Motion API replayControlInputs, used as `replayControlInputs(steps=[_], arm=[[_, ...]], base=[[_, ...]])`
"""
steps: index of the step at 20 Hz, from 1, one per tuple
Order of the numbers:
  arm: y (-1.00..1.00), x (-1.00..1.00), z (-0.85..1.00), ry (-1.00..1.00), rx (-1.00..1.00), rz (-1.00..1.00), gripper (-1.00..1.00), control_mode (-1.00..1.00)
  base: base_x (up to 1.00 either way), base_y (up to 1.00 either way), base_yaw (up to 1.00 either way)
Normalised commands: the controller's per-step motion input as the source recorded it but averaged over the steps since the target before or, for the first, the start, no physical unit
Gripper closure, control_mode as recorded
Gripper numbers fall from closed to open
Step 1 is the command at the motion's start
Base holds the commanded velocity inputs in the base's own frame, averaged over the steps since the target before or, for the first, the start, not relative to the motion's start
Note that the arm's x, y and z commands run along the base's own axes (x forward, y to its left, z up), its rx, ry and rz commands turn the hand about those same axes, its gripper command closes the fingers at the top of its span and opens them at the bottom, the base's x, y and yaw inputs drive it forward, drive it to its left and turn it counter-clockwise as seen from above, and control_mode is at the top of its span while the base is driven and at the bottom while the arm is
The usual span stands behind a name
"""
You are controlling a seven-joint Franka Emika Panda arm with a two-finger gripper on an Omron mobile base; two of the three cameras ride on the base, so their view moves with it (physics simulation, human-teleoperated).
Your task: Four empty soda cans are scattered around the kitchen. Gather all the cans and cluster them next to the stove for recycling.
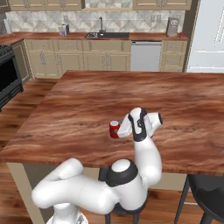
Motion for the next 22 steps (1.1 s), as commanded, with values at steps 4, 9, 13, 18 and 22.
replayControlInputs(steps=[4,9,13,18,22], arm=[[0.0,0.08,-0.11,0.04,0.0,-0.01,-1.0,-1.0],[0.0,0.01,-0.07,0.06,0.0,-0.02,-1.0,-1.0],[0.0,0.0,0.0,0.05,0.0,-0.02,-1.0,-1.0],[0.02,-0.01,0.0,0.04,0.0,-0.01,-1.0,-1.0],[0.05,-0.04,0.0,0.02,0.0,0.0,-1.0,-1.0]], base=[[0.0,0.0,0.0],[0.0,0.0,0.0],[0.0,0.0,0.0],[0.0,0.0,0.0],[0.0,0.0,0.0]])
